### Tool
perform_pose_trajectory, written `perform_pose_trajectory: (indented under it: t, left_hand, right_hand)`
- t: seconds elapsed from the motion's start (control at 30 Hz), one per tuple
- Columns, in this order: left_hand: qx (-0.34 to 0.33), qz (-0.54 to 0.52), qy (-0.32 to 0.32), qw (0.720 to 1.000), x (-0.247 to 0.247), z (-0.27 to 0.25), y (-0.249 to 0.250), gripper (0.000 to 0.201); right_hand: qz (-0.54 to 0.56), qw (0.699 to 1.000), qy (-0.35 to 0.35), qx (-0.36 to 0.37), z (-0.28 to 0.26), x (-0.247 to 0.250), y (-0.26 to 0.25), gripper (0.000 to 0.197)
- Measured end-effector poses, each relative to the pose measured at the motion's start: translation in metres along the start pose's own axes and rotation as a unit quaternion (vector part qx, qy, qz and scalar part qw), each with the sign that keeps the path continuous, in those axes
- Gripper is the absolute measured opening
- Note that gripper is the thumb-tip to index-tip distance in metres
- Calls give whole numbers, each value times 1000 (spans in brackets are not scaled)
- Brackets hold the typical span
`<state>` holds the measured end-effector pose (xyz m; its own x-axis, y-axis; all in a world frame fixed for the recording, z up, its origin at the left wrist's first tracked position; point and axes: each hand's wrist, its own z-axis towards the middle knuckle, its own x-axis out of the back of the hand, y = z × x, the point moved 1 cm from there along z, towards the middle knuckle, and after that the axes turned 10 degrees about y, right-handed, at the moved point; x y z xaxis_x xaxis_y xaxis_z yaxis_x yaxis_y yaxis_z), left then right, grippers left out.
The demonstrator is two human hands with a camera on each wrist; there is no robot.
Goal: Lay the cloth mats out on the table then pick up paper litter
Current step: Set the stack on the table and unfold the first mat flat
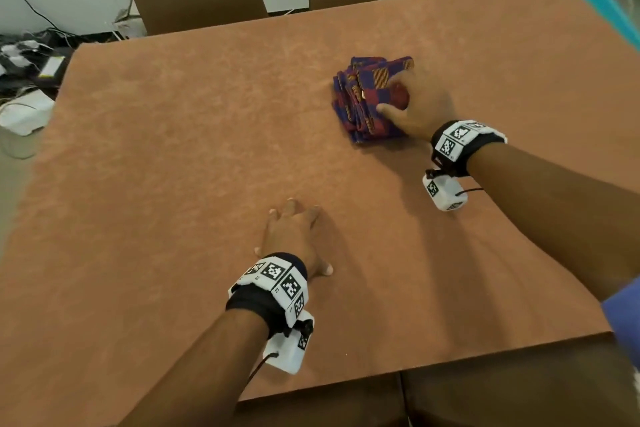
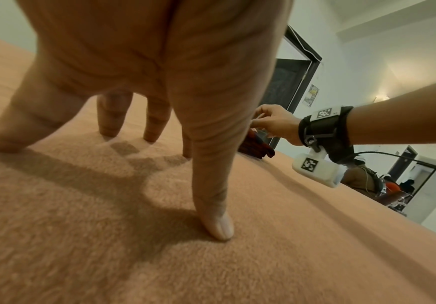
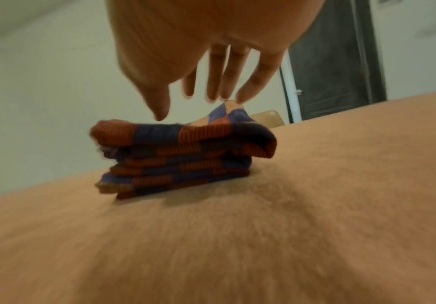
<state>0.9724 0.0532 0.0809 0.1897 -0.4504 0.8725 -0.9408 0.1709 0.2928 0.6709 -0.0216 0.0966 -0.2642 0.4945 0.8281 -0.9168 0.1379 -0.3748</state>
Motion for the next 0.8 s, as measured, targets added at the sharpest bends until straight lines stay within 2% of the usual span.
perform_pose_trajectory:
  t: [0.1, 0.17, 0.2, 0.3, 0.4, 0.5, 0.6, 0.7, 0.8]
  left_hand:
    - [0, 3, 3, 1000, 1, 0, 1, 114]
    - [2, 11, 2, 1000, 1, 0, 1, 114]
    - [3, 11, 2, 1000, 1, 0, 1, 114]
    - [2, 14, 2, 1000, 1, 1, 2, 114]
    - [-1, 23, 1, 1000, 1, 1, 2, 115]
    - [-5, 18, -1, 1000, 1, 1, 2, 114]
    - [-6, -3, -9, 1000, 3, -5, 2, 107]
    - [-17, -90, 8, 996, 5, -18, -11, 90]
    - [-6, -202, 111, 973, 18, -48, -42, 78]
  right_hand:
    - [-34, 991, -105, 76, -20, -6, -5, 69]
    - [-43, 987, -128, 88, -28, -6, -1, 77]
    - [-40, 986, -130, 94, -29, -6, 2, 73]
    - [-20, 985, -142, 95, -24, 2, 5, 48]
    - [24, 993, -104, 57, -18, 15, 4, 34]
    - [80, 997, 15, 3, -13, 38, -4, 30]
    - [117, 987, 105, 22, -12, 66, -29, 30]
    - [145, 982, 119, 31, -17, 85, -66, 27]
    - [181, 976, 96, 75, -36, 96, -116, 26]
